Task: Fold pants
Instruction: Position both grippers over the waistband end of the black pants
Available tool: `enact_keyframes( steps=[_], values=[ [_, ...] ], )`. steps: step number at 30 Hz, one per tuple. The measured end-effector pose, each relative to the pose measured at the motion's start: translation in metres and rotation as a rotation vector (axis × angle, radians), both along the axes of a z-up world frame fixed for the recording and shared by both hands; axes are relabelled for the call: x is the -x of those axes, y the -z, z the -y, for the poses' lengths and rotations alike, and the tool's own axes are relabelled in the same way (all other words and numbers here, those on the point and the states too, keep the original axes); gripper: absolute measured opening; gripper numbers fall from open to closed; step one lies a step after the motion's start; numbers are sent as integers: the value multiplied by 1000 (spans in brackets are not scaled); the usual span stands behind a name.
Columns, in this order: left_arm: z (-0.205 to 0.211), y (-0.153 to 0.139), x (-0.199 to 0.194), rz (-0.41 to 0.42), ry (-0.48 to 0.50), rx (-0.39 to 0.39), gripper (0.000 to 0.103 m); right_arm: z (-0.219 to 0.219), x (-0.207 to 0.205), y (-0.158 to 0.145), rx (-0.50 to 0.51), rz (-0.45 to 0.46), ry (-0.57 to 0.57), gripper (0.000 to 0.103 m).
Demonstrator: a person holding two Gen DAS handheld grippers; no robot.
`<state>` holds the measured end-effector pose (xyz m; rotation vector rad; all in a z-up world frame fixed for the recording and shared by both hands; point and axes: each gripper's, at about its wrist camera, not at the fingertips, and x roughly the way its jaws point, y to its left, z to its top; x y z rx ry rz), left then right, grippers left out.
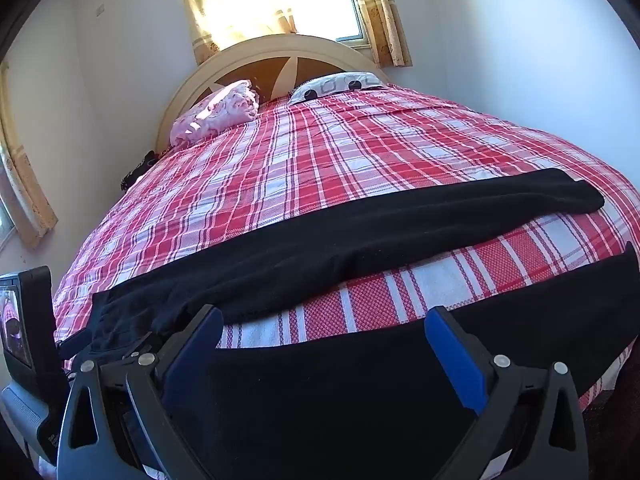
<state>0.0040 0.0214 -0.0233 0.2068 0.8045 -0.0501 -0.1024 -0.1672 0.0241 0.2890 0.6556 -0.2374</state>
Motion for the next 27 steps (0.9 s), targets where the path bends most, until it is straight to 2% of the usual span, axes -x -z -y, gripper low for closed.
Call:
enact_keyframes(
  steps=[27],
  values=[
    [2, 0, 3, -12, -2, 11, 103, -2, 5, -1, 7, 4, -3, 102]
  ],
)
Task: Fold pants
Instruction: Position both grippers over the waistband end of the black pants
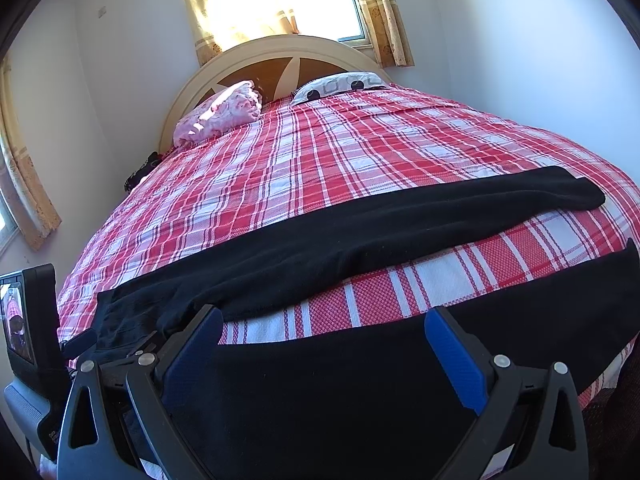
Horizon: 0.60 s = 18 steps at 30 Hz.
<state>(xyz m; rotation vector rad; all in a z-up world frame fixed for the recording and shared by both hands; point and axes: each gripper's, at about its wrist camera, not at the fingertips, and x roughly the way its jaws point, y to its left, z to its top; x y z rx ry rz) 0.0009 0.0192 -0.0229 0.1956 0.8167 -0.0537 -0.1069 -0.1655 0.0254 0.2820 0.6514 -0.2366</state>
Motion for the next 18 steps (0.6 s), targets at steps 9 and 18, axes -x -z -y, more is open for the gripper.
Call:
enact_keyframes(
  steps=[9, 18],
  values=[
    [0, 1, 0, -3, 0, 1, 103, -1, 1, 1, 2, 5, -1, 102],
    [0, 3, -1, -13, -2, 7, 103, -3, 1, 3, 5, 1, -3, 102]
  ],
)
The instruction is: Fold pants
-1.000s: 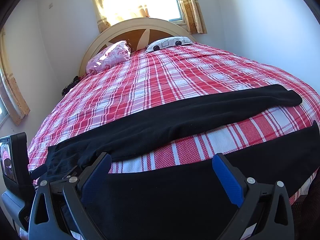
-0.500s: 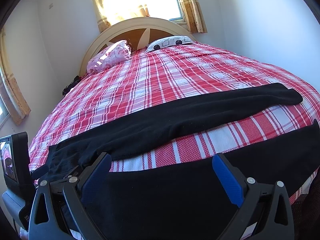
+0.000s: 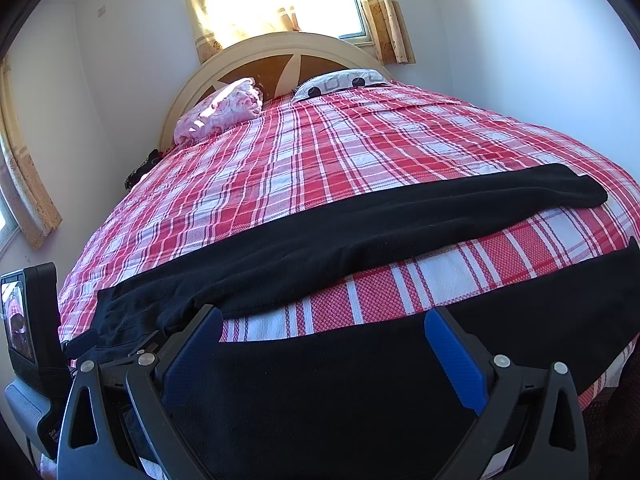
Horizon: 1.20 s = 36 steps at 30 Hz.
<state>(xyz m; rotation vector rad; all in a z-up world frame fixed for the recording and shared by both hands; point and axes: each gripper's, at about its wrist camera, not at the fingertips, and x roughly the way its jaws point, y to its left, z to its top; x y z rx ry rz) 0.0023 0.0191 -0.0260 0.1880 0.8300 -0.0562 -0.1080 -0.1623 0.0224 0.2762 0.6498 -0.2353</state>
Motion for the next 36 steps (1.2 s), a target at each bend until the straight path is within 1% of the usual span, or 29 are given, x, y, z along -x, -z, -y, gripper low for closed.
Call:
enact_keyframes(
  steps=[5, 11, 16, 18, 19, 20, 21, 23, 25, 26, 32, 36],
  values=[
    [-2, 1, 0, -3, 2, 1, 103, 0, -1, 1, 13, -10, 0, 102],
    [-3, 1, -2, -7, 3, 3, 103, -5, 0, 4, 3, -14, 0, 102],
    [-5, 3, -2, -16, 2, 4, 103, -3, -2, 6, 8, -40, -1, 102],
    [-5, 3, -3, -18, 2, 5, 103, -4, -3, 7, 27, -76, -2, 102],
    [-5, 3, -3, -18, 2, 5, 103, -2, -4, 6, 42, -78, -2, 102],
    [-5, 3, -3, -18, 2, 4, 103, -3, -4, 6, 36, -53, -3, 102],
    [-5, 3, -3, -19, 2, 4, 103, -2, -4, 6, 33, -56, -3, 102],
    [-6, 4, -4, -23, 1, 4, 103, -2, -4, 6, 41, -86, -4, 102],
    [-6, 5, -6, -27, 0, 3, 103, -3, -5, 8, 46, -87, -6, 102],
    [-7, 6, -7, -29, -1, 3, 103, -2, -5, 8, 56, -102, -8, 102],
    [-11, 9, -11, -38, -8, 7, 103, -5, -11, 6, 67, -101, -24, 102],
    [-13, 12, -14, -49, -12, 10, 103, -5, -15, 6, 43, -101, -27, 102]
  ],
)
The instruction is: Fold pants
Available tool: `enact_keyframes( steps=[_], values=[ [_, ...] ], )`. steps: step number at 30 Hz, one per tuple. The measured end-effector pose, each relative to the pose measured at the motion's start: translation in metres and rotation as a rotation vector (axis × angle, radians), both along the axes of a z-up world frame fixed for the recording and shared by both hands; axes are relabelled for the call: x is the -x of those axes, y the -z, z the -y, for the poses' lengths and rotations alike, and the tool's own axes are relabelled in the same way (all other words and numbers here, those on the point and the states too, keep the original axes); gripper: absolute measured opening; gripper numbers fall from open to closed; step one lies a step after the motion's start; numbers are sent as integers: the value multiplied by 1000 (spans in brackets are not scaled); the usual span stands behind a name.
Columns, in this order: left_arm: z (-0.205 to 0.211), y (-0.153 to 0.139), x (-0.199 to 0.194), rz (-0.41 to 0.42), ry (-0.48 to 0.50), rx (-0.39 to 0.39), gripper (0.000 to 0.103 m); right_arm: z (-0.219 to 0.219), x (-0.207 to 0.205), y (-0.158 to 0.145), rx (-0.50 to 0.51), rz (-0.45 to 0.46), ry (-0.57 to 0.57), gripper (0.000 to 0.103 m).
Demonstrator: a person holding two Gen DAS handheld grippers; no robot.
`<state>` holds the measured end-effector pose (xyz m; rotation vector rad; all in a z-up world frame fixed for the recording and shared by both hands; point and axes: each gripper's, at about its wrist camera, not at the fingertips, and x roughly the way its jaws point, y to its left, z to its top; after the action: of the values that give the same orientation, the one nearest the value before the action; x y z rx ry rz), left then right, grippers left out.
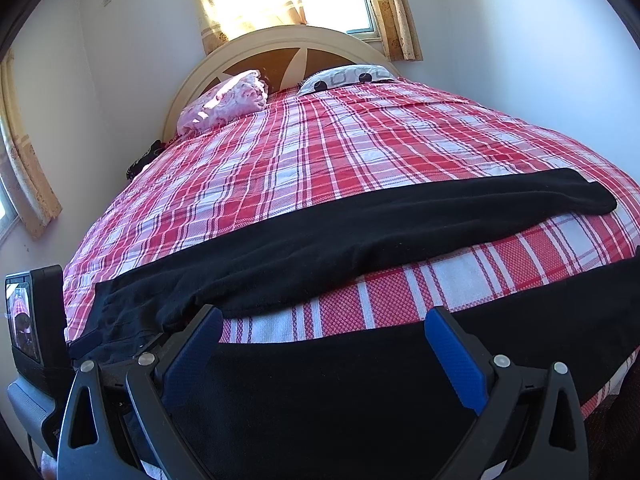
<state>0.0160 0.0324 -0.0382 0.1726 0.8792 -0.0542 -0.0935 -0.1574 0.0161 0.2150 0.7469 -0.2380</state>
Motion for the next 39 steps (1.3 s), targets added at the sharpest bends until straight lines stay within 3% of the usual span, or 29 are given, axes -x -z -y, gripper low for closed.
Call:
enact_keyframes(
  steps=[6, 10, 13, 17, 19, 22, 27, 30, 35, 38, 39],
  values=[
    [-16, 1, -4, -11, -2, 9, 103, -6, -15, -5, -3, -6, -67, 102],
    [-47, -1, -11, -6, -66, 18, 103, -18, -48, -18, 35, 60, -217, 102],
    [-67, -1, -14, 2, -108, 19, 103, -30, -92, -20, 6, 52, -374, 102],
    [-86, 2, -16, 0, -144, 21, 103, -55, -167, -9, -93, -40, -547, 97],
    [-93, 6, -19, -9, -150, 15, 103, -69, -193, 1, -138, -93, -617, 84],
    [-99, 12, -25, -24, -159, 14, 103, -95, -227, 20, -80, -173, -689, 71],
    [-117, 20, -40, -57, -182, 63, 103, -131, -266, 47, 87, -250, -776, 71],
    [-121, 24, -45, -70, -188, 68, 103, -138, -281, 59, 117, -279, -795, 71],
    [-121, 30, -49, -85, -180, 68, 103, -136, -291, 82, 80, -325, -822, 68],
    [-124, 29, -49, -88, -185, 80, 103, -135, -285, 78, 54, -292, -870, 32],
    [-125, 27, -47, -85, -187, 77, 103, -135, -283, 76, 40, -298, -880, 15]
  ],
)
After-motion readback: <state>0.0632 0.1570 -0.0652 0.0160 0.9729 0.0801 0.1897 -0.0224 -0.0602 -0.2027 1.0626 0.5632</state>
